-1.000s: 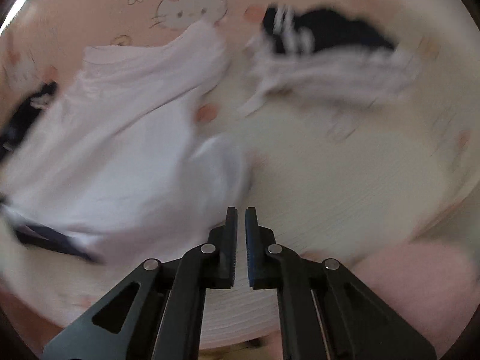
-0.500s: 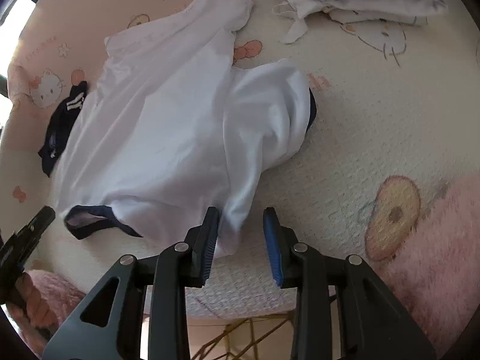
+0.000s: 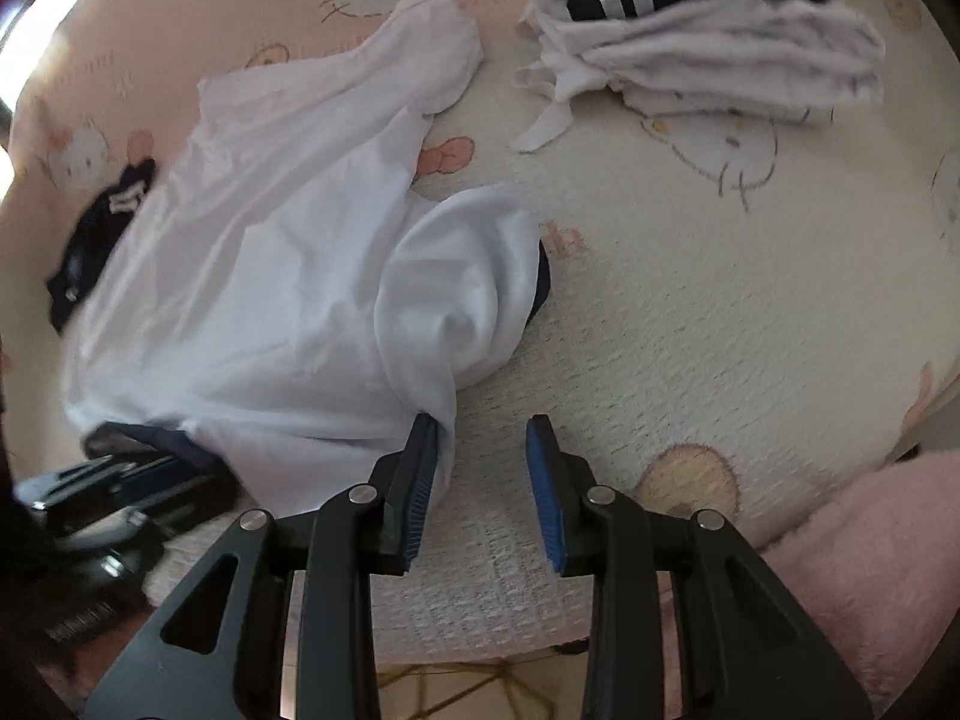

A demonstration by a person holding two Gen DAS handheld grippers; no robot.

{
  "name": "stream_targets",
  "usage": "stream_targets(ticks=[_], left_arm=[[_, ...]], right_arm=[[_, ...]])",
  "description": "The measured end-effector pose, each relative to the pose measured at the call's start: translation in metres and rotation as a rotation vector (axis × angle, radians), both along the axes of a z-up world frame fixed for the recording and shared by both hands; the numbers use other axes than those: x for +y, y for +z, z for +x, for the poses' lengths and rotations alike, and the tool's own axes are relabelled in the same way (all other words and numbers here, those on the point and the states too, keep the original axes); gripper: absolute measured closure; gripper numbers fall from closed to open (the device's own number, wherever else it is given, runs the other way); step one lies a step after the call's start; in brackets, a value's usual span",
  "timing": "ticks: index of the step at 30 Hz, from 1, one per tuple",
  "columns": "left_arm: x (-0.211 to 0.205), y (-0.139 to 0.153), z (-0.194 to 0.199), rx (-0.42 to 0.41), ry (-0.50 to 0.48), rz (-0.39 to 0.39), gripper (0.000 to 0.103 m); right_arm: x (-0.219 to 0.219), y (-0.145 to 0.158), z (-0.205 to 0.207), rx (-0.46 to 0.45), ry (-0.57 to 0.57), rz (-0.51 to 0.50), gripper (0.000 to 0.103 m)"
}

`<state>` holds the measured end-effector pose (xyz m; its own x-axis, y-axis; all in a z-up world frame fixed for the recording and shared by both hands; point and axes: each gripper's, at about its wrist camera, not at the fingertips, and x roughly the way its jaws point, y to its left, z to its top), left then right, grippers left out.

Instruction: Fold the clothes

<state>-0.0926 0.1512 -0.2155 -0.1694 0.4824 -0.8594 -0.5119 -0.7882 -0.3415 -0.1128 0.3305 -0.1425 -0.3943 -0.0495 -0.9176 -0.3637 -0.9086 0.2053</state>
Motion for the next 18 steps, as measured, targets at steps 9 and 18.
stream_targets(ticks=[9, 18], left_arm=[[0.008, -0.001, -0.001, 0.036, -0.055, -0.002, 0.094], [0.004, -0.008, 0.046, -0.022, -0.196, -0.053, 0.094]], right_arm=[[-0.008, -0.007, -0.008, -0.023, 0.043, -0.030, 0.071], [-0.014, -0.008, -0.023, -0.046, 0.059, 0.167, 0.071]])
